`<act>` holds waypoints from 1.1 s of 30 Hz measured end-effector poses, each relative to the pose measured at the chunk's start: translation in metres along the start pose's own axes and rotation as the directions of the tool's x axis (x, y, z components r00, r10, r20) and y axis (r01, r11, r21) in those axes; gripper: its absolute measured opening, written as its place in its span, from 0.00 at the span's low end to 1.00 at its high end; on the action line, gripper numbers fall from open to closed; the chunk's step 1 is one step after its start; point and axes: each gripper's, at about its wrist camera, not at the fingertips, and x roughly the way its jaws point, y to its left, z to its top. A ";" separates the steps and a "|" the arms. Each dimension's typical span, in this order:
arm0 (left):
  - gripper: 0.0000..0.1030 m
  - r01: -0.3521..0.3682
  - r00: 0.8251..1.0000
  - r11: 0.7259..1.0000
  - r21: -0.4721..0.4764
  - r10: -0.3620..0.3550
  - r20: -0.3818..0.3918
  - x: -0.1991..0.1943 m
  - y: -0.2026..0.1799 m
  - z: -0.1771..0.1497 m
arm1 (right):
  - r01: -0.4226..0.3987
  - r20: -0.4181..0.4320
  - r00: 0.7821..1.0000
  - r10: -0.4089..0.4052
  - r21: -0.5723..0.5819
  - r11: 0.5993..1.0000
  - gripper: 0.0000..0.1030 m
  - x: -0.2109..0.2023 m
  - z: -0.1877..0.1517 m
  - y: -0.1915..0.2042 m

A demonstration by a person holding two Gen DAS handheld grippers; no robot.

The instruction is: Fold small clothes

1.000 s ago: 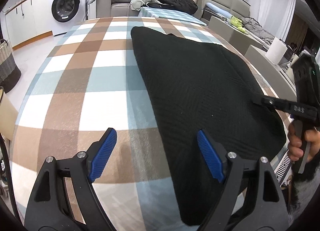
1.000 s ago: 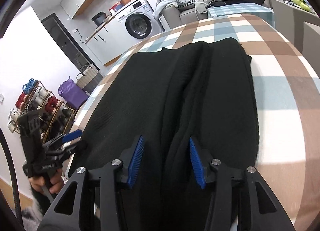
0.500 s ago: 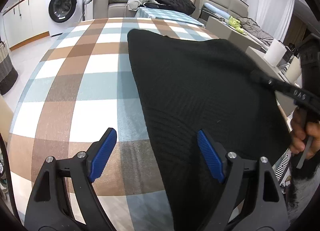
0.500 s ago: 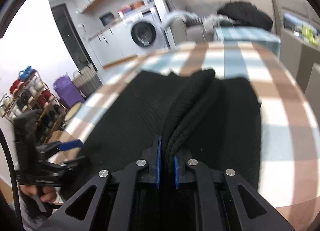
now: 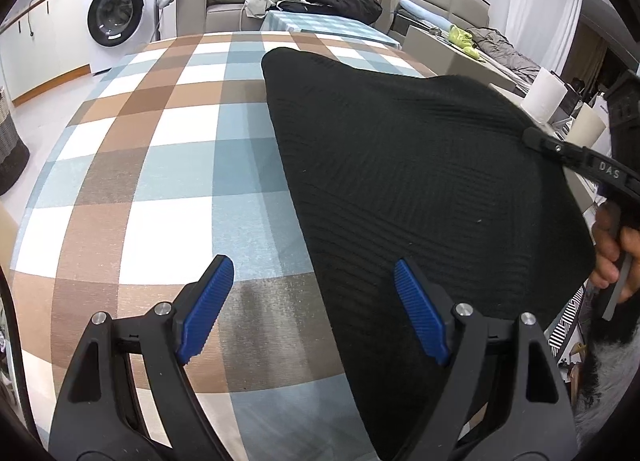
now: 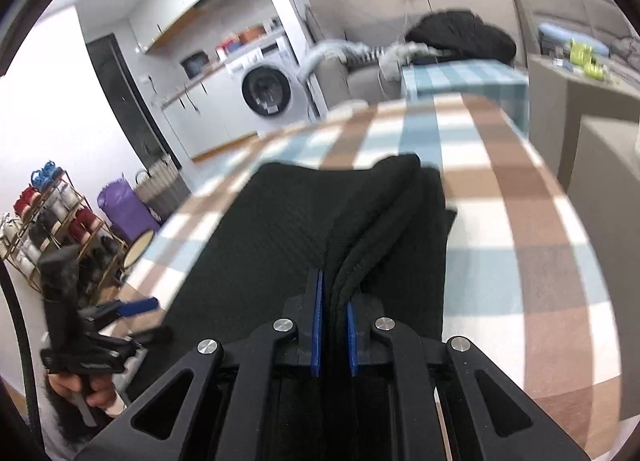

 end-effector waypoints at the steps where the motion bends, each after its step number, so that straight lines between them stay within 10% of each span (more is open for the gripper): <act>1: 0.78 0.001 1.000 1.000 0.004 -0.001 0.000 0.000 -0.001 0.000 | 0.012 -0.001 1.000 -0.012 -0.006 1.000 0.09 -0.001 -0.001 0.000; 7: 0.79 0.004 1.000 1.000 0.015 -0.004 -0.018 0.004 -0.005 -0.003 | 0.075 -0.141 0.988 -0.067 0.052 0.996 0.19 0.033 -0.018 -0.028; 33: 0.80 0.055 0.997 0.991 0.126 -0.048 -0.059 -0.029 -0.010 -0.050 | -0.042 -0.182 0.982 0.057 0.083 0.996 0.40 -0.037 -0.089 -0.024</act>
